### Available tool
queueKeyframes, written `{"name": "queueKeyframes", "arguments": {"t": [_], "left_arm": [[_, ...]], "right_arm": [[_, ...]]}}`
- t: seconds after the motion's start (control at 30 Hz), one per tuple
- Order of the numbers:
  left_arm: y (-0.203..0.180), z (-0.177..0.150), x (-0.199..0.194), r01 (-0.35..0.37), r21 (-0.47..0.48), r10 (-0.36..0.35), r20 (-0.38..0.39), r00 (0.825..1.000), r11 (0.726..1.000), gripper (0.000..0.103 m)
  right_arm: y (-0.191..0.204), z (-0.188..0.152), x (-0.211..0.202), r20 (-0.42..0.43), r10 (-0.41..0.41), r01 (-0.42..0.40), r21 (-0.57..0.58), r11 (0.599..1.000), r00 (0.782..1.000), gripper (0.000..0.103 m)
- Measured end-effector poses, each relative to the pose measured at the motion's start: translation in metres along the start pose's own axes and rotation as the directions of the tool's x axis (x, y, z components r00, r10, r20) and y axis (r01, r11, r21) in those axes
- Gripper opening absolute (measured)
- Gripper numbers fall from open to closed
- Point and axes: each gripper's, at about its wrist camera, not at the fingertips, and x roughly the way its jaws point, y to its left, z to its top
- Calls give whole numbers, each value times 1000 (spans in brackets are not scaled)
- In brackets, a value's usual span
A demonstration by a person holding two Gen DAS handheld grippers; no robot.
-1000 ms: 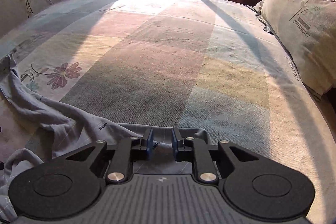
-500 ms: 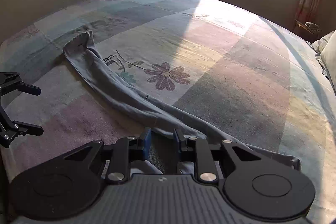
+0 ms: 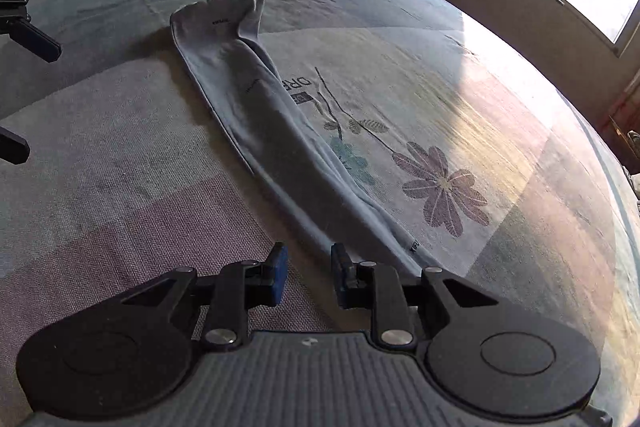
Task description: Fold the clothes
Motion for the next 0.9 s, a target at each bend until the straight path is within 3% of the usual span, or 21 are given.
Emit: {"name": "queueKeyframes", "arguments": {"t": [0.1, 0.13, 0.2, 0.37, 0.47, 0.57, 0.67, 0.8, 0.9], "left_arm": [[8, -6, 4, 13, -21, -12, 8, 1000, 1000, 102], [10, -7, 5, 17, -25, -16, 11, 1000, 1000, 102], [12, -11, 7, 25, -35, -24, 17, 1000, 999, 102], [17, -14, 6, 31, -59, -29, 38, 999, 998, 103], [19, -15, 5, 31, -76, -28, 47, 998, 997, 103], [22, -16, 6, 32, -86, -28, 45, 999, 996, 103], [25, -18, 8, 33, -92, -29, 38, 999, 995, 103], [32, -21, 17, 54, -120, -51, 30, 998, 991, 103], [37, -22, 30, 78, -156, -77, 12, 997, 985, 103]], "right_arm": [[5, 10, 21, -2, -9, 9, -51, 999, 1000, 30], [4, 12, 22, -5, 3, -3, -36, 999, 1000, 25], [0, 19, 21, -20, 41, -41, 16, 999, 999, 3], [1, 34, -2, 24, 230, -230, 197, 953, 973, 3], [7, 40, -3, 35, 362, -356, 296, 886, 931, 3], [19, 36, 4, -3, 436, -409, 340, 847, 900, 11], [20, 26, -3, 7, 463, -434, 360, 826, 886, 13], [6, 11, -27, 66, 411, -404, 372, 835, 909, 18], [-6, -7, -31, 77, 389, -382, 433, 816, 918, 24]]}}
